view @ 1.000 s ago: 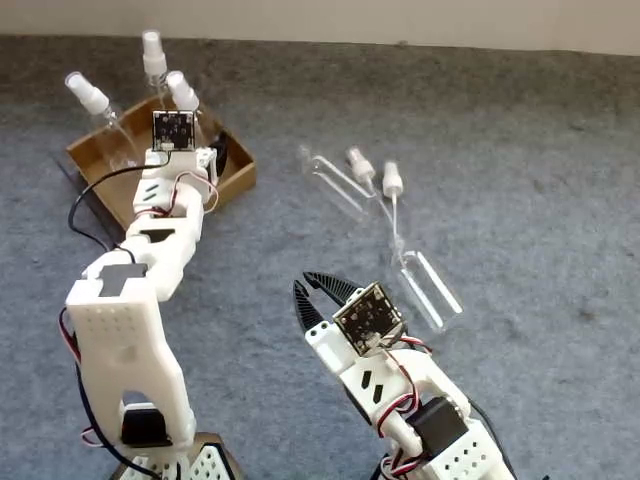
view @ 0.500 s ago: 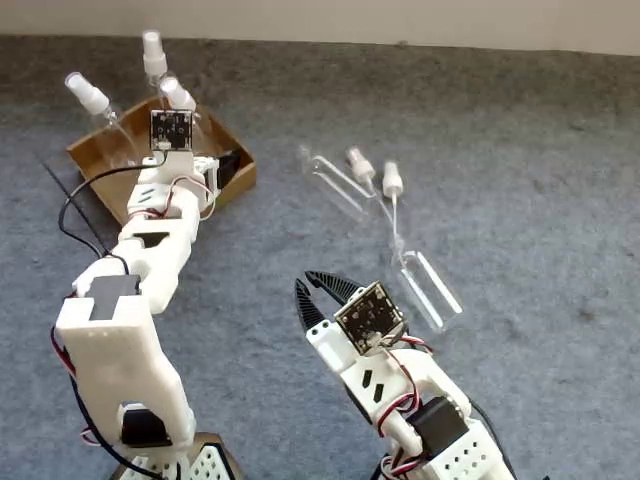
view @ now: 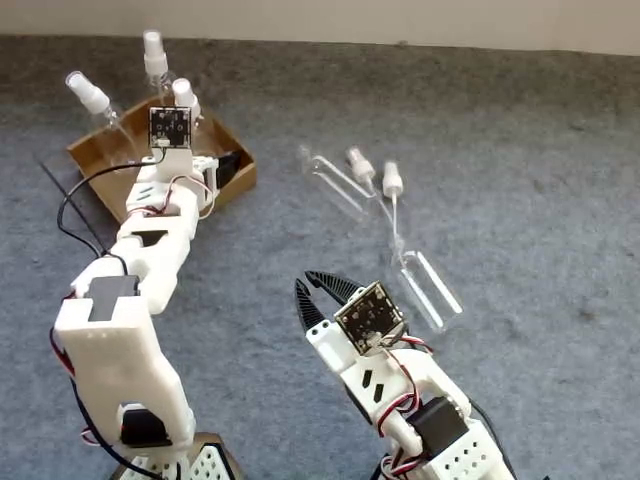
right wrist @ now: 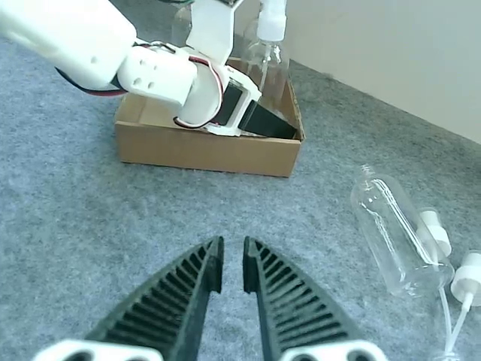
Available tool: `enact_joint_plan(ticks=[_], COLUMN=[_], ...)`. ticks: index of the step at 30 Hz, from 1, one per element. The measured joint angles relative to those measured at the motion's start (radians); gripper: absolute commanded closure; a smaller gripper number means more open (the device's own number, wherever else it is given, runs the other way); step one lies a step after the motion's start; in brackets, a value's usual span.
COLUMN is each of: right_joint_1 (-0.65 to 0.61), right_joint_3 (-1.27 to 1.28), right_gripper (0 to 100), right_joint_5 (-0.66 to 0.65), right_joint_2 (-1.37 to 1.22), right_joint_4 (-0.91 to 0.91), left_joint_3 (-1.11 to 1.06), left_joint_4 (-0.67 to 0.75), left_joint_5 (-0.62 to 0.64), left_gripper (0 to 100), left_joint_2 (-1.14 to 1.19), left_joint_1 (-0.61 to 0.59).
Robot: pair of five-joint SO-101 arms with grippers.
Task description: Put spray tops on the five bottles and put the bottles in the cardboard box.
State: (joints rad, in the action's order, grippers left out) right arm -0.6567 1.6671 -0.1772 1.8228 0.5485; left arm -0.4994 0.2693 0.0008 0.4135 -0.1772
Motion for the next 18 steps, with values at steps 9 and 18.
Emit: enact_joint_plan(ticks=[9, 18], right_joint_1=[0.002, 0.008], right_joint_3=[0.000, 0.000], right_gripper=[95.7, 95.7], right_joint_5=[0.000, 0.000], right_joint_2=[0.000, 0.000], right_joint_4=[0.000, 0.000], left_joint_3=[-0.008, -0.008], left_joint_4=[-0.201, -0.494], left_joint_5=[-0.005, -0.005], left_gripper=[63, 63], left_joint_2=[-0.178, -0.341], left_joint_1=[0.000, 0.000])
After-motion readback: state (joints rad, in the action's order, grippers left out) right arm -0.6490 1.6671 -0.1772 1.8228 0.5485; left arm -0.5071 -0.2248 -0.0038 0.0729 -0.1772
